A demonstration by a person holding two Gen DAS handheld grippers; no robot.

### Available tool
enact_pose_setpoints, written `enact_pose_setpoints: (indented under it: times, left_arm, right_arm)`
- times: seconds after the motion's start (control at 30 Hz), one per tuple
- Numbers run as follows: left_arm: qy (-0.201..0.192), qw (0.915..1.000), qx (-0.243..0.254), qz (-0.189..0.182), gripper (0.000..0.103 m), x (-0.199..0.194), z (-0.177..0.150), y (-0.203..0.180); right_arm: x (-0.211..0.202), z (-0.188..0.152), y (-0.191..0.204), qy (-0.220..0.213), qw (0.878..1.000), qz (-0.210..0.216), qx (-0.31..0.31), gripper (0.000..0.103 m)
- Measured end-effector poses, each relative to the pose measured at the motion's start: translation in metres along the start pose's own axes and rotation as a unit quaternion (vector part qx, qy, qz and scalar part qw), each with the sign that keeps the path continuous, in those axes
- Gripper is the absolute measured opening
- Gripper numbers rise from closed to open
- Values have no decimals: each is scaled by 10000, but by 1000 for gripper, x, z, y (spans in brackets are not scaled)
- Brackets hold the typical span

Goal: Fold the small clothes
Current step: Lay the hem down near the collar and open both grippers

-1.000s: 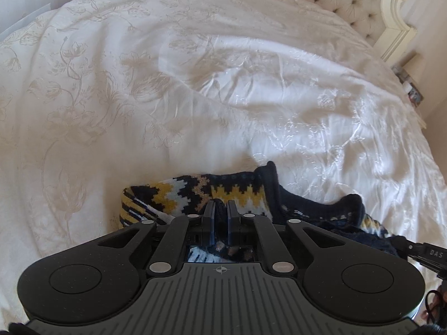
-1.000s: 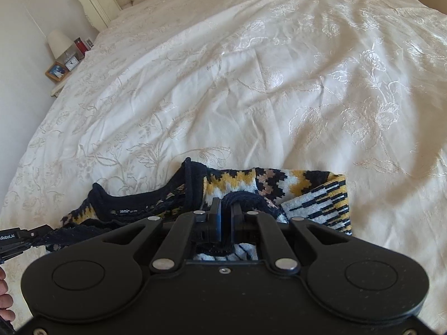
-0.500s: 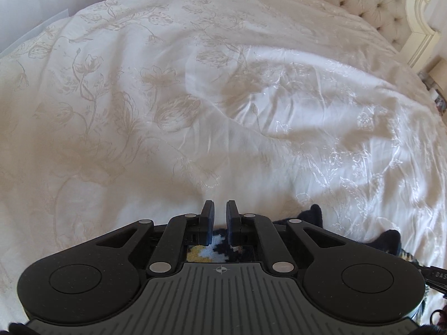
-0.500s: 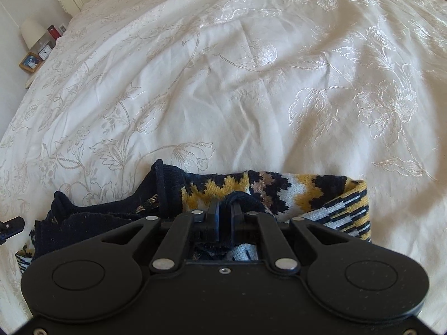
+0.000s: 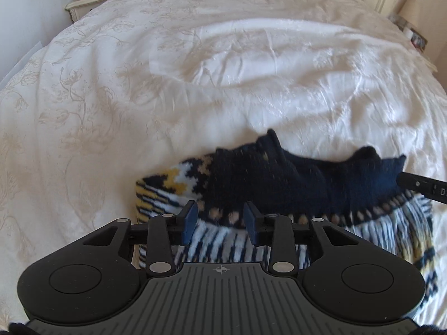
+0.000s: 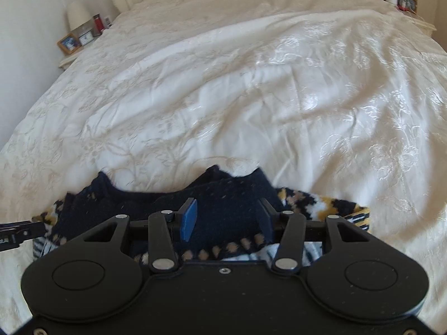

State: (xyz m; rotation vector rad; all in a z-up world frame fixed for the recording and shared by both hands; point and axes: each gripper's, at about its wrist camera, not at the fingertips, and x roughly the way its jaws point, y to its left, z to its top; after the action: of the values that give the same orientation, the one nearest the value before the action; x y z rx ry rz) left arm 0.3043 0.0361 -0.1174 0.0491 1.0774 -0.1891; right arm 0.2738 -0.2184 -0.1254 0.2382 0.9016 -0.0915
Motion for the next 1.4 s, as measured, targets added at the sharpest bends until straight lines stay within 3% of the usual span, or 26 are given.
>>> enact_pose_setpoints:
  times: [0.13, 0.3, 0.4, 0.53, 0.67, 0.93, 1.17, 1.4]
  left_arm:
    - [345, 9988, 238, 248, 35, 3, -25, -12]
    - [451, 9978, 332, 359, 36, 4, -46, -11]
    - [571, 9969, 255, 471, 36, 16, -52, -4]
    - [650, 9973, 72, 332, 40, 30, -53, 6]
    - [673, 9966, 227, 420, 43, 35, -53, 2]
    - [548, 9950, 469, 687, 44, 37, -61, -11]
    - [576, 9951, 451, 662, 45, 42, -60, -13]
    - [591, 9950, 418, 682, 46, 43, -56, -11]
  right_arm:
    - [1, -24, 30, 314, 9977, 219, -558, 56]
    - [4, -57, 59, 696, 9896, 390, -1200, 56]
    - [14, -65, 62, 846, 9866, 224, -1380, 58]
    - [30, -62, 58, 965, 9849, 63, -1435, 58]
    - [36, -57, 64, 1028, 9832, -42, -1510, 60]
    - [3, -60, 58, 782, 9892, -268, -1211, 65]
    - [-13, -85, 13, 897, 9896, -803, -790, 69]
    - [-29, -89, -12, 848, 9924, -751, -491, 70]
